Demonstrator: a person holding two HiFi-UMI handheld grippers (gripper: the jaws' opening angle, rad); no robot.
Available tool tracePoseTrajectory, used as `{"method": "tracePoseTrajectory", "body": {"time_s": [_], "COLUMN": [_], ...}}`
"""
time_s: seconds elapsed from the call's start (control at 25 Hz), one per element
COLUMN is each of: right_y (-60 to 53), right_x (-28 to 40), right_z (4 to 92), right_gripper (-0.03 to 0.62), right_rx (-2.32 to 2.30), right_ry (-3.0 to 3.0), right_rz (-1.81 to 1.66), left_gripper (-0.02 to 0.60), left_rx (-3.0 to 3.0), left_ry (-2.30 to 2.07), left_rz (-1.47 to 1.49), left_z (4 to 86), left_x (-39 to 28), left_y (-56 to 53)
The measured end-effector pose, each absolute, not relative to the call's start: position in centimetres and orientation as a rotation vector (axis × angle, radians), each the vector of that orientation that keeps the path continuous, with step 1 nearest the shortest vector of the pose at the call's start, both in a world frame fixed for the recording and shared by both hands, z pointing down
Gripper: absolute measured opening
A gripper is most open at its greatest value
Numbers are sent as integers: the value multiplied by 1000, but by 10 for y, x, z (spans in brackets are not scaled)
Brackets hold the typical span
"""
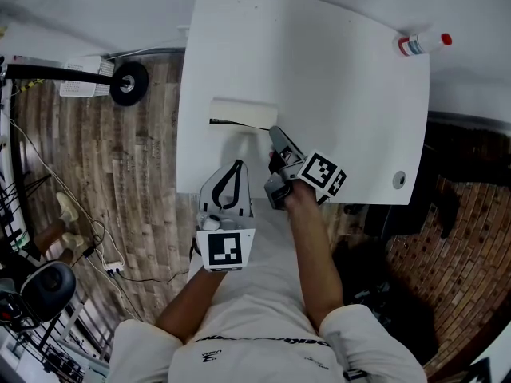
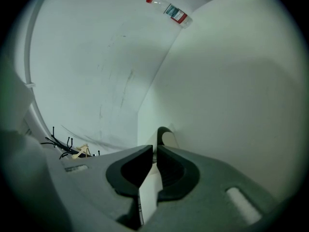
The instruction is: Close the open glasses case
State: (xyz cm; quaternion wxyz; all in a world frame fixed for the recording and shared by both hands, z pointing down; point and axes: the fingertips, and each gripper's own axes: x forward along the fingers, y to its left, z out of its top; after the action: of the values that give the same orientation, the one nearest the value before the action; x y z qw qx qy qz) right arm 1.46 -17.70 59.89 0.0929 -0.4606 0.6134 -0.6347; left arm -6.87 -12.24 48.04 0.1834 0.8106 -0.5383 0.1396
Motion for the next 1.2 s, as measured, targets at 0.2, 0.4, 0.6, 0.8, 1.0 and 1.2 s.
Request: {"method": "tracePoseTrajectory", "body": {"time_s": [0.2, 0.4, 0.6, 0.8, 1.0, 1.2], "right_y": [-174, -175, -173, -171, -169, -167], "right_x": [16, 16, 16, 17, 17, 17], "right_z": [606, 609, 613, 618, 622, 623], "right_gripper": [18, 18, 18, 18, 18, 17], "right_rx": [-1378, -1375, -1382, -1393, -1401, -1406], "right_ry": [1804, 1800, 1794, 1793, 1790, 1791], "right_rz": [-1907, -1912, -1925, -1939, -1955, -1964], "left_gripper": [-2, -2, -2, -2, -2, -2], "left_rx": [2280, 2282, 2280, 2278, 2277, 2273], "left_ry": [-1511, -1526, -1522, -1513, -1521, -1532], "left_rz": [401, 399, 400, 406, 403, 399], "left_z": [480, 484, 483, 484, 485, 488], "left_x": [-69, -72, -71, -69, -69, -71], "left_y": [-123, -123, -124, -125, -125, -124]}}
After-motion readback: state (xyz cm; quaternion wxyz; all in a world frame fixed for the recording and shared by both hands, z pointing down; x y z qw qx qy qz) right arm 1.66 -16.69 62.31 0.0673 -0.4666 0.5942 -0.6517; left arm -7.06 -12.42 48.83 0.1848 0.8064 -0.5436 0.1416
